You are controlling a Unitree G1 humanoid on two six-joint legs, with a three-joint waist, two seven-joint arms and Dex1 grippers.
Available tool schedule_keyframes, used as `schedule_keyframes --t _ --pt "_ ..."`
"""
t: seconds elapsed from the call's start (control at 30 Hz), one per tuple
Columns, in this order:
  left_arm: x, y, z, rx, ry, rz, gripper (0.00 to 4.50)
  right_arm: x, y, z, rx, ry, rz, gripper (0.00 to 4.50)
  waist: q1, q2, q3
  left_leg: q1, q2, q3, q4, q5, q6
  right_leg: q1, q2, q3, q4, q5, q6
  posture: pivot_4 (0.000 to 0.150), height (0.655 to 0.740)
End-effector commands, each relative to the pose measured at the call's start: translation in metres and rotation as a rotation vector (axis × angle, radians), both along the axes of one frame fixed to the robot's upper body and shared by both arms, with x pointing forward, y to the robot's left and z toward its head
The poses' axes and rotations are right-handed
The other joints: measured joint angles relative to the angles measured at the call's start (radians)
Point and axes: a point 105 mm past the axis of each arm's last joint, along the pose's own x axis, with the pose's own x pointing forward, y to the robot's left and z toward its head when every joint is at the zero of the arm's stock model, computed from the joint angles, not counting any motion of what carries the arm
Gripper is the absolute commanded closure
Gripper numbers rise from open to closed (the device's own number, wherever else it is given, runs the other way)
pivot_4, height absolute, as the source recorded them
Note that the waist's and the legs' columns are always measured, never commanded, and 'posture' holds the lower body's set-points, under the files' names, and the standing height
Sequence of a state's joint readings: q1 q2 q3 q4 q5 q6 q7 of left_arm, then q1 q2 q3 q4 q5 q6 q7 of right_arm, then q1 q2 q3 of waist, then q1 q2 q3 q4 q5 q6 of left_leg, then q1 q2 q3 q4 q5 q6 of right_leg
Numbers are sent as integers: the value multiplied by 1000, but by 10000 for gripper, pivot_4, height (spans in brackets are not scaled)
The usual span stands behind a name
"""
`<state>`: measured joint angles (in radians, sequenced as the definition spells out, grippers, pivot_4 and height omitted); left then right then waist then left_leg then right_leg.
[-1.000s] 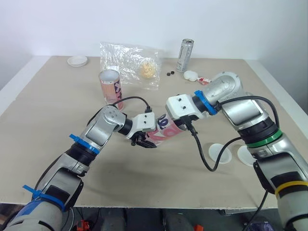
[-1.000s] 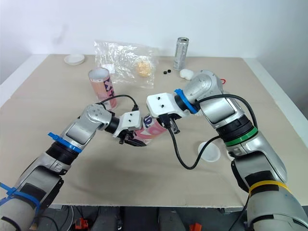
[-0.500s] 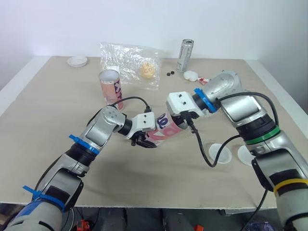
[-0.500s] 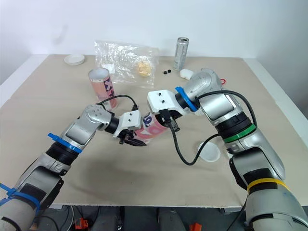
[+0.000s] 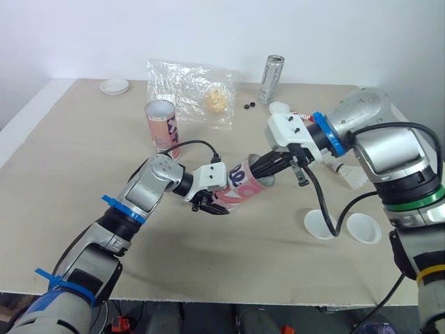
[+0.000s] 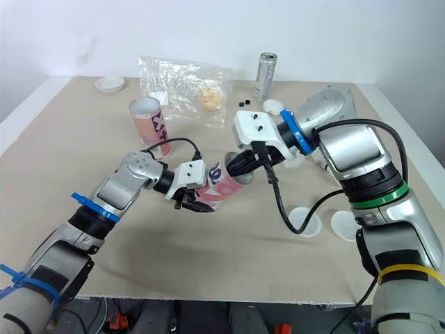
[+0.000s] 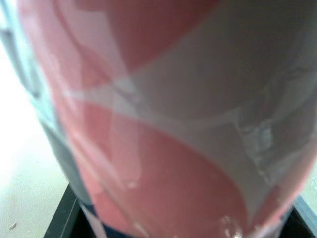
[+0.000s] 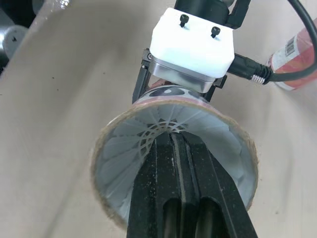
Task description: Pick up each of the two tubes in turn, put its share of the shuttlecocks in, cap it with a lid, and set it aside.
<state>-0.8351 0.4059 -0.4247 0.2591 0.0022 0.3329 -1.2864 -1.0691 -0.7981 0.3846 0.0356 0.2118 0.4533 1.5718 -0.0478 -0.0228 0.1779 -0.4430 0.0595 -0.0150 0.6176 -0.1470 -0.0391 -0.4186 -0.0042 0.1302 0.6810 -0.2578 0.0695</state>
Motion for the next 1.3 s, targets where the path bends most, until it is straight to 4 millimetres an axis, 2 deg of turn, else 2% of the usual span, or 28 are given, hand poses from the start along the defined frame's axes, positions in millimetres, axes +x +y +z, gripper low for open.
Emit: schedule_keyframes --t 0.03,0.2,0.37,0.83,1.1,1.3 --pt "-1 -6 6 -13 -22 -26 20845 -5 -1 8 8 -25 22 44288 0 0 0 0 0 0 0 0 0 0 0 0 0 0 0 1500 7400" --pt "-3 -9 8 -22 -21 -35 20845 7 11 -20 -54 -12 30 44288 -1 0 0 0 0 0 0 0 0 0 0 0 0 0 0 1500 7400" --pt "-4 -10 8 -24 -19 -39 20845 11 22 -32 -104 -11 77 44288 -1 0 0 0 0 0 0 0 0 -1 0 0 0 0 0 1500 7400" --pt "-6 -10 8 -30 -16 -31 20845 8 34 -59 -177 20 156 44288 -18 0 0 5 1 0 0 0 0 3 1 -1 1 0 -3 1500 7400" --pt "-6 -7 5 -34 -13 -21 20845 6 25 -16 -33 15 100 44288 -27 0 0 5 1 -1 1 0 0 5 1 -1 0 -1 -5 1500 7400" --pt "-6 -4 3 -36 -9 -14 20845 -3 0 6 37 22 33 44288 -22 0 0 0 -2 -4 0 0 0 2 0 -1 0 -2 0 1500 7400"
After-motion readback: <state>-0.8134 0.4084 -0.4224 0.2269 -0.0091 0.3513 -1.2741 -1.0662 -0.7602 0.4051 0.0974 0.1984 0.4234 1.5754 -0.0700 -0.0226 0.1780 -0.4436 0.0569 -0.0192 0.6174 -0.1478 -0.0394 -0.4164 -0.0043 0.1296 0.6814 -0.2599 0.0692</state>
